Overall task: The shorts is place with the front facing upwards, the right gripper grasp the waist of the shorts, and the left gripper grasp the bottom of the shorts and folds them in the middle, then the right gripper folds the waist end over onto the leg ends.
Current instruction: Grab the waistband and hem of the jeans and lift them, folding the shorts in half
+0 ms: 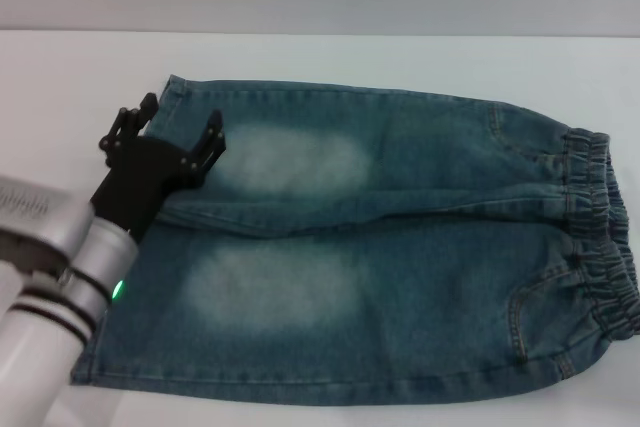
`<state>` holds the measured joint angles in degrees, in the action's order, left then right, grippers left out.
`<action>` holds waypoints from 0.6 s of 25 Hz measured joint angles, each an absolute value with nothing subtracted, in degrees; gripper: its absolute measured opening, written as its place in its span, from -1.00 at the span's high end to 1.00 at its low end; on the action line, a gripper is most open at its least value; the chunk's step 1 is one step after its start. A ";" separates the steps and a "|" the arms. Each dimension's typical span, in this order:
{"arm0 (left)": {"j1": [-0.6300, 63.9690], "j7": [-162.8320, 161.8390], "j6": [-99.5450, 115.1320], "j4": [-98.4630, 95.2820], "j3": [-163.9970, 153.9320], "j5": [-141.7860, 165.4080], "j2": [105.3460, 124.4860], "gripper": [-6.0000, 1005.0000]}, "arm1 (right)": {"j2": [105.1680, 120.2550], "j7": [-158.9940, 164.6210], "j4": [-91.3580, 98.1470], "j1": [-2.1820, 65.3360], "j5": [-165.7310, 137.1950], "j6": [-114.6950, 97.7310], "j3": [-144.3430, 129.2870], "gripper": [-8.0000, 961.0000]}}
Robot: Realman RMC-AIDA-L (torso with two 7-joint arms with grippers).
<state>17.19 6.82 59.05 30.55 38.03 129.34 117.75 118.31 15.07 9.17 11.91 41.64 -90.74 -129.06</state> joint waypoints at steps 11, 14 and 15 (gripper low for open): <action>17.81 9.42 42.80 44.49 44.42 129.60 115.29 -0.59 | 113.32 27.20 8.82 19.47 35.83 -81.14 -129.28 -0.58; 17.69 9.59 40.51 45.98 45.37 129.63 114.68 -0.59 | 111.06 36.48 8.67 22.66 31.70 -74.80 -129.20 -0.58; 17.66 9.75 40.28 46.03 45.49 129.78 114.74 -0.59 | 111.06 36.48 8.67 22.66 31.70 -74.80 -129.20 -0.58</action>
